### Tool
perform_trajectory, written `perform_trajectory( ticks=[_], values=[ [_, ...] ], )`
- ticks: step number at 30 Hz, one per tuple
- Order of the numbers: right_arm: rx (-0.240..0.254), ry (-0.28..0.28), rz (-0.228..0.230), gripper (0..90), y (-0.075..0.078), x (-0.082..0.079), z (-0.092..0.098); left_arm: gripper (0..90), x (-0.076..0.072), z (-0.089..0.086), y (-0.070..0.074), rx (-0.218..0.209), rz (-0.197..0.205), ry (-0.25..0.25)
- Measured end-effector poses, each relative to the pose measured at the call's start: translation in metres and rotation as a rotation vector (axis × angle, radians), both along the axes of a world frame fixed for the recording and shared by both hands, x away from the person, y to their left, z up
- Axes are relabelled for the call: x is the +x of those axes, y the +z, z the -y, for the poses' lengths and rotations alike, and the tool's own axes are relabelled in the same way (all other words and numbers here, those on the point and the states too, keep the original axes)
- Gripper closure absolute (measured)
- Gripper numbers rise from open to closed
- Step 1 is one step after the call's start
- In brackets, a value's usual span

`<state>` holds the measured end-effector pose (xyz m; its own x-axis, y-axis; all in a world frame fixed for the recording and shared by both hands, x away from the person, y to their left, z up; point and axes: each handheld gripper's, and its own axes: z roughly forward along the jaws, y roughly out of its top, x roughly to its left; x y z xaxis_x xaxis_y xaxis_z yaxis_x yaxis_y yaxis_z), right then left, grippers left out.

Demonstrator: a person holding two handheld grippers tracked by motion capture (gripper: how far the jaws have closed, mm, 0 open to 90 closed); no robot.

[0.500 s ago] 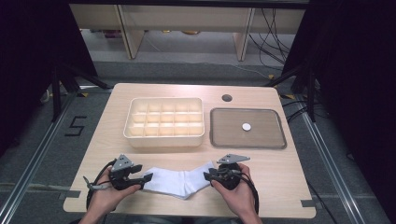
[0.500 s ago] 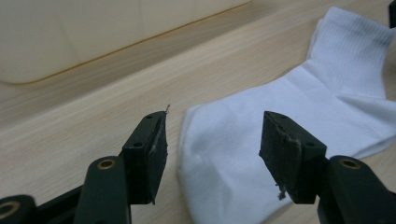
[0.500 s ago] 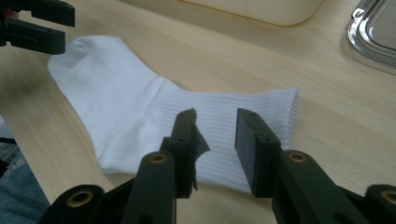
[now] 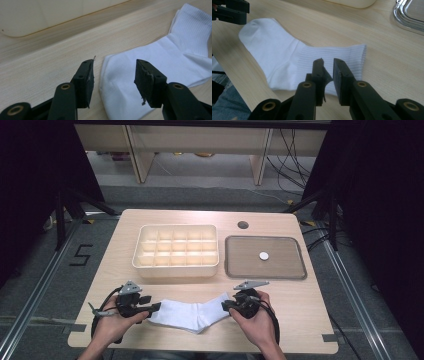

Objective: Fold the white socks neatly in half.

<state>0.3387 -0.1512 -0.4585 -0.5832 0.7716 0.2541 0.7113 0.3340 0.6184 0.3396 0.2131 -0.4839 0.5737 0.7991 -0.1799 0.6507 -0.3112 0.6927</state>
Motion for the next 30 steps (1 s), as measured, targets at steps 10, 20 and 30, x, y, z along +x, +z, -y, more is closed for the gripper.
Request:
perform_trajectory(
  ticks=[10, 20, 30],
  values=[
    [0.016, 0.01, -0.024, 77.2, -0.002, -0.004, 0.0, 52.7, 0.008, 0.005, -0.018, 0.018, -0.129, 0.031],
    [0.014, 0.018, -0.032, 76.0, -0.007, -0.002, -0.004, 76.4, 0.004, 0.011, -0.02, 0.073, -0.09, -0.049],
    [-0.002, 0.056, -0.082, 90.0, -0.009, -0.004, -0.027, 81.6, 0.006, 0.006, -0.01, -0.013, -0.123, -0.059]
  ],
)
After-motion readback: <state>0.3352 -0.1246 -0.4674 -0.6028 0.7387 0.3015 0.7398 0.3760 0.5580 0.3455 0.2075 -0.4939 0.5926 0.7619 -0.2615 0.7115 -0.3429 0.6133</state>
